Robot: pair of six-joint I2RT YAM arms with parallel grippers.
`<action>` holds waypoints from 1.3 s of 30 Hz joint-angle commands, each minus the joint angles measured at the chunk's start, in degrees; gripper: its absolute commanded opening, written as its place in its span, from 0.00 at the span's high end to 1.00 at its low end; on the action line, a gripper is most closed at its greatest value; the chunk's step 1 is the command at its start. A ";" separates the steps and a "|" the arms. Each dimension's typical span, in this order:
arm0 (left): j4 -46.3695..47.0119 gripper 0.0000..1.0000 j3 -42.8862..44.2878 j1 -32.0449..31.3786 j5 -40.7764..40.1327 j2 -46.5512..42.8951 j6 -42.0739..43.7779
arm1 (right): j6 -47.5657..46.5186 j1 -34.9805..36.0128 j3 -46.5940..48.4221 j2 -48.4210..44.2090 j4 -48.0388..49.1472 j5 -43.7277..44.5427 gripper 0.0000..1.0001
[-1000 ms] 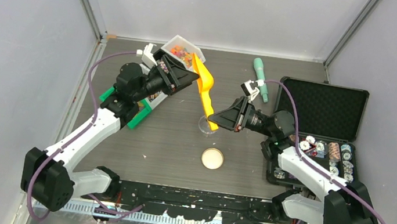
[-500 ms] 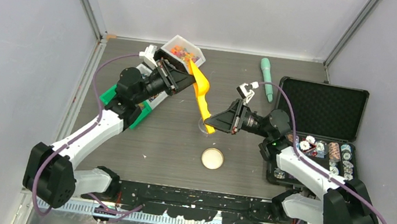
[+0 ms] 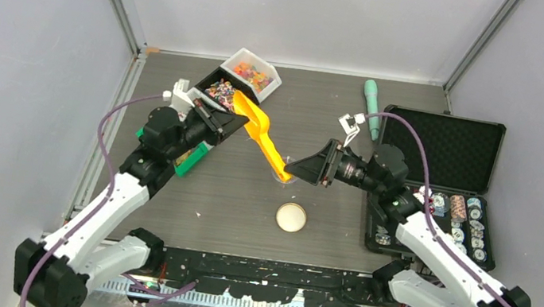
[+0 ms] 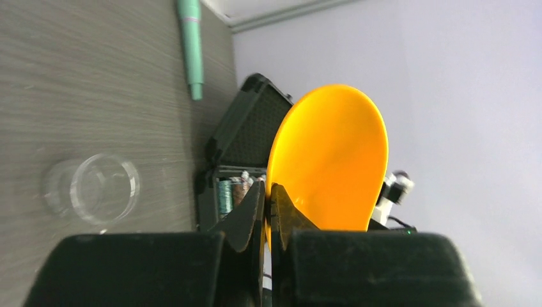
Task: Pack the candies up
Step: Adjust the spatula.
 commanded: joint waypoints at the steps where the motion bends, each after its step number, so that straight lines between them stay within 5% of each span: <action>1: -19.36 1.00 1.87 0.61 -13.03 -6.81 0.21 | -16.89 -0.03 3.31 -6.00 -14.00 9.76 0.36; 7: -41.38 1.00 8.20 0.64 -25.74 -10.55 -5.14 | -32.99 0.53 -1.62 -12.69 -4.36 15.98 0.34; 13: -58.75 1.00 14.64 0.64 -23.64 -8.18 -14.69 | -45.46 1.67 -2.77 -11.55 8.31 14.91 0.34; 24: -65.90 1.00 12.88 0.71 -13.51 -10.59 -27.93 | -68.54 6.45 -2.18 -7.09 9.51 3.13 0.31; 31: -69.98 1.00 12.96 0.73 -12.06 -10.62 -30.95 | -80.45 14.94 2.11 -2.48 0.68 5.45 0.30; 39: -73.84 1.00 13.23 0.73 -13.52 -11.00 -31.85 | -88.16 23.52 6.80 5.97 1.21 16.60 0.31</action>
